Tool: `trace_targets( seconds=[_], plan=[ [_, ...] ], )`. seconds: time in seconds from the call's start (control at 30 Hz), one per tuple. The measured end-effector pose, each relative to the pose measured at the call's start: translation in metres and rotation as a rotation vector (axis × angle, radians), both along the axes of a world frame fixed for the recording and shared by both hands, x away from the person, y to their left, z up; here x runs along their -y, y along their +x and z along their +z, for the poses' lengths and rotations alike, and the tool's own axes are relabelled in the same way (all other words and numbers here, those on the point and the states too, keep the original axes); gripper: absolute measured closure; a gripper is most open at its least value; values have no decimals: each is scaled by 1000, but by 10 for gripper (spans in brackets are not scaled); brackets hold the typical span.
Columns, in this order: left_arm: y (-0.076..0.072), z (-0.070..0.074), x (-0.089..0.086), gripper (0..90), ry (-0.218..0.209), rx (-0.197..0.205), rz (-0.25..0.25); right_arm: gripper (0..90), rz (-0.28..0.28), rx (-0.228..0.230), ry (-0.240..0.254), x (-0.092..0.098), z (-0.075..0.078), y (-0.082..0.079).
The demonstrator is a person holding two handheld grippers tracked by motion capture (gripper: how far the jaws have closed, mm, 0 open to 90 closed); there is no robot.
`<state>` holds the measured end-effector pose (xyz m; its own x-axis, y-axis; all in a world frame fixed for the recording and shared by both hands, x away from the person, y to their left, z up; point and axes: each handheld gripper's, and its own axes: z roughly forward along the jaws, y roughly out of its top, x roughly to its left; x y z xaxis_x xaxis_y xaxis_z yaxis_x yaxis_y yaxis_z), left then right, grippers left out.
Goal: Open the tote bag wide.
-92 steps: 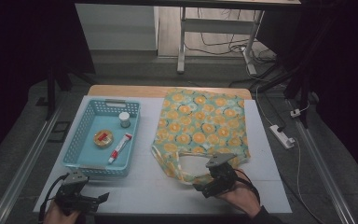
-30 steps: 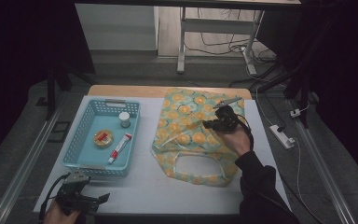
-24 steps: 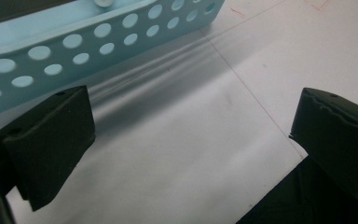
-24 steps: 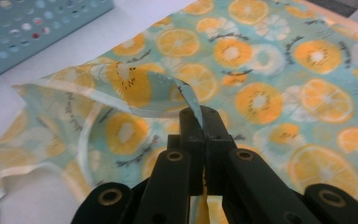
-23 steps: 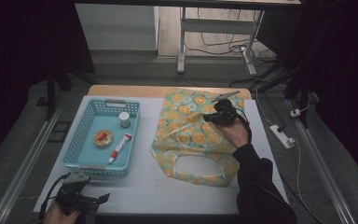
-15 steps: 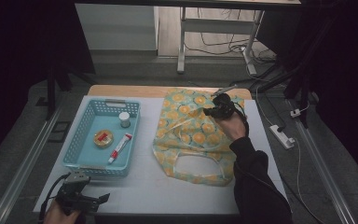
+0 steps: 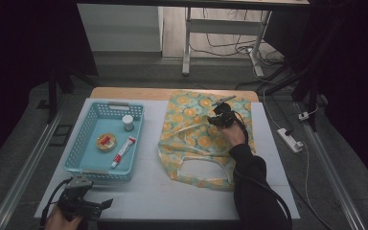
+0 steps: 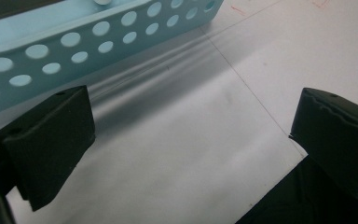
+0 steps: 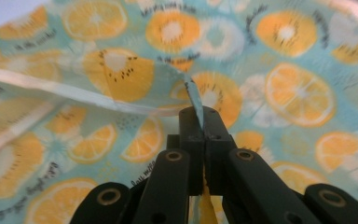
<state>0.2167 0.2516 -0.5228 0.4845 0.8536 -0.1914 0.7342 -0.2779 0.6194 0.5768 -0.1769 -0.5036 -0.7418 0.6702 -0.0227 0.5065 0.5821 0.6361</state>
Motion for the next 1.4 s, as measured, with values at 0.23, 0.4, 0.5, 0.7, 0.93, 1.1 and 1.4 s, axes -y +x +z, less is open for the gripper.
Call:
trace_targets(
  seconds=[0.23,0.4,0.5,0.7,0.93,1.1,1.4],
  plan=[
    [0,0,0,0,0,-1,0,726,-24,2,27,3,-1,-1],
    [0,0,0,0,2,-1,0,597,-33,13,53,7,14,-5],
    [0,0,0,0,1,-1,1,494,-28,31,61,12,23,-14],
    [0,0,0,0,-4,0,2,365,-1,30,89,16,35,-33],
    [0,0,0,0,-3,-1,2,164,73,22,87,10,40,-66],
    [0,0,0,0,-1,0,1,33,110,-5,51,3,30,-82],
    [-1,0,0,0,-2,9,-2,0,104,-39,-9,7,3,-88]
  ],
)
